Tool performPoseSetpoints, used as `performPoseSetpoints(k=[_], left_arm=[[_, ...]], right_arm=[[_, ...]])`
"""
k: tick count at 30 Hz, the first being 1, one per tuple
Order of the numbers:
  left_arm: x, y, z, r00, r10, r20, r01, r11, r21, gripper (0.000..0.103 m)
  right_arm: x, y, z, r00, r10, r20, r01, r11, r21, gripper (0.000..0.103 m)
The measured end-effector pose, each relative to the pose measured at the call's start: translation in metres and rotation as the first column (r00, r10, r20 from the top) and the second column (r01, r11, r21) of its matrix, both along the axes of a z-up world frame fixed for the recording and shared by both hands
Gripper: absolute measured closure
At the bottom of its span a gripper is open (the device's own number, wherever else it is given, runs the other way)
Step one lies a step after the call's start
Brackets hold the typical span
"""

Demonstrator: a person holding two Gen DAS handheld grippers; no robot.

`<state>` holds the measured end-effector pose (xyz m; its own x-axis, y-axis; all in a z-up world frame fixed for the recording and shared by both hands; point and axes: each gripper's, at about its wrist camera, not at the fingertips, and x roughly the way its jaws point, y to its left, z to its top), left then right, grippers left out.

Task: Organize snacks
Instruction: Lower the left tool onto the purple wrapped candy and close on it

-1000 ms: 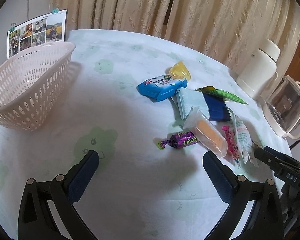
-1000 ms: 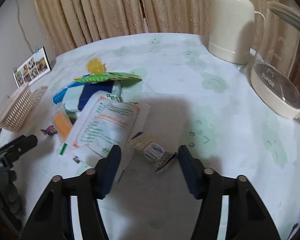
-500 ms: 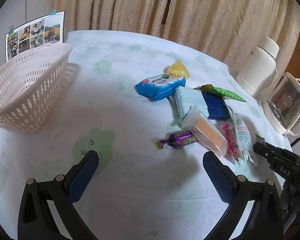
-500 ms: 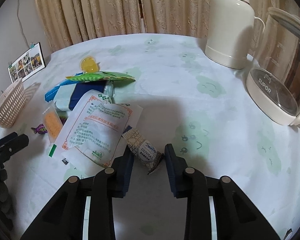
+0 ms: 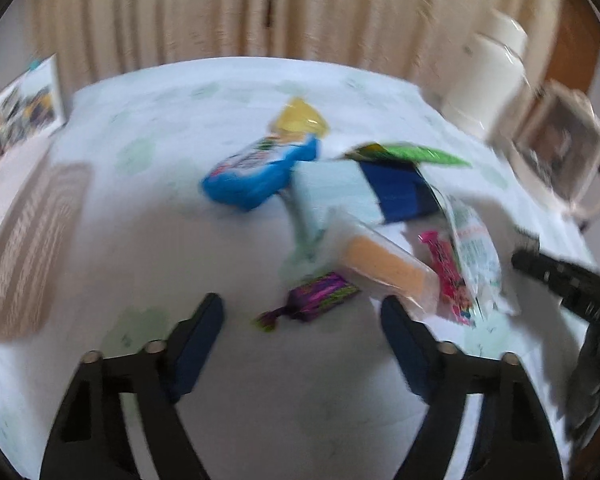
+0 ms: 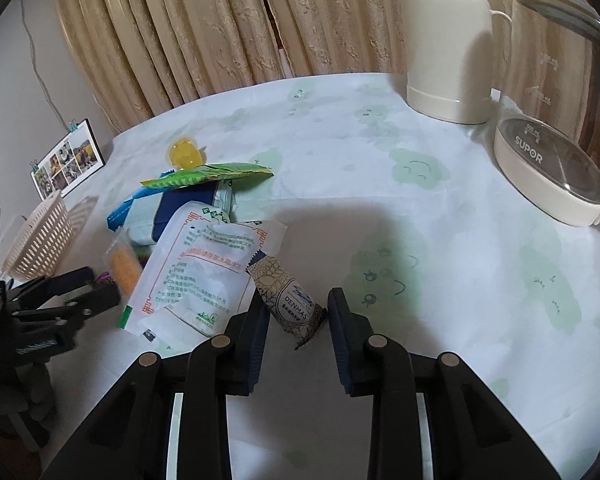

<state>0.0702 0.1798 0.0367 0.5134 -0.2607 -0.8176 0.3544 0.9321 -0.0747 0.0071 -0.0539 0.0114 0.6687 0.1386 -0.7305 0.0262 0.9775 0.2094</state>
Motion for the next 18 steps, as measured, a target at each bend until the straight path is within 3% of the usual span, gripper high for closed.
performPoseSetpoints(k=[6,11,15,18], left_arm=[[-0.002,-0.011,0.000,0.998,-0.058,0.009,0.058,0.998,0.038,0.043],[-0.019,-0.013,0.003,0.995,-0.097,0.001,0.097,0.995,0.036,0.043],[-0.024,-0.015,0.004,0.996,-0.088,0.005,0.088,0.996,0.034,0.045],[-0.020,-0.013,0.004,0.998,-0.070,-0.001,0.070,0.997,0.023,0.053]], right_arm=[[-0.001,-0.002,0.001,1.000,0.009,0.005,-0.009,0.999,0.031,0.076],[-0.001,-0.005,0.001,1.000,0.012,0.006,-0.013,0.999,0.051,0.076],[-0.002,-0.003,0.001,1.000,0.019,0.010,-0.020,0.998,0.052,0.076],[-0.003,-0.004,0.001,1.000,0.019,0.011,-0.020,0.998,0.057,0.076]])
